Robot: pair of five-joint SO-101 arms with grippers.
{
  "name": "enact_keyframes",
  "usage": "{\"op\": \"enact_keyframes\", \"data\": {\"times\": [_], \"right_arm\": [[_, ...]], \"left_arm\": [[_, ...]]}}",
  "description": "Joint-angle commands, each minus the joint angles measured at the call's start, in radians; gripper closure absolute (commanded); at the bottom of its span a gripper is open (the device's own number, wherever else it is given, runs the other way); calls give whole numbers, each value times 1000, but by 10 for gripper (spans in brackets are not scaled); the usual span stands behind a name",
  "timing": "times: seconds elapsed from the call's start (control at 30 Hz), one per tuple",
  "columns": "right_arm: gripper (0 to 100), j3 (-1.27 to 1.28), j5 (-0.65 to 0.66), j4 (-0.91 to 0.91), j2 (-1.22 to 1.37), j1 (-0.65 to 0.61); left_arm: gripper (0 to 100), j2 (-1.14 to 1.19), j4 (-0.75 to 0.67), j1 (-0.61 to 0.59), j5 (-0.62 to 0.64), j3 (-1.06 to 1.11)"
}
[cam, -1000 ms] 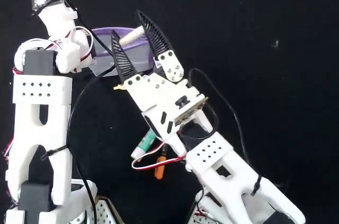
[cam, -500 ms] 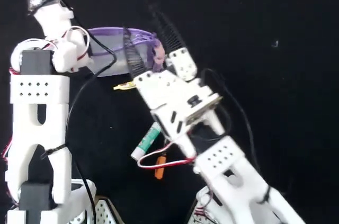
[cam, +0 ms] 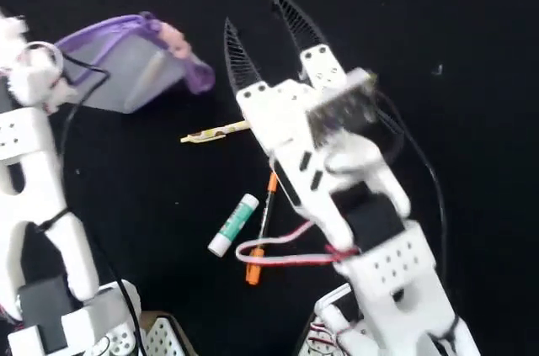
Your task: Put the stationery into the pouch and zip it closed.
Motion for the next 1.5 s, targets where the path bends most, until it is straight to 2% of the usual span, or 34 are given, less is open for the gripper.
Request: {"op": "enact_keyframes", "data": {"times": [0.0,0.1,0.33,0.6,0.73,0.93,1.13,1.4,1.47], "right_arm": [[808,-82,2,14,119,31],[808,-116,38,75,246,31],[808,-228,233,252,512,21],[808,-334,519,311,866,-60],[808,-473,601,404,1053,-69],[808,-797,652,657,1308,-87],[808,-1036,707,778,1518,-115],[809,-1346,707,921,1747,-107],[835,-1428,707,964,1797,-97]], "left_arm": [[973,-5,-18,-84,9,-61],[973,-5,-41,-113,9,-51],[973,-5,-44,-120,9,-54],[973,-5,-44,-122,9,-53],[973,-5,-44,-122,9,-51],[973,-5,-44,-119,9,-51],[973,-5,-44,-119,9,-51],[973,-5,-44,-117,9,-51],[973,-5,-44,-117,9,-51]]}}
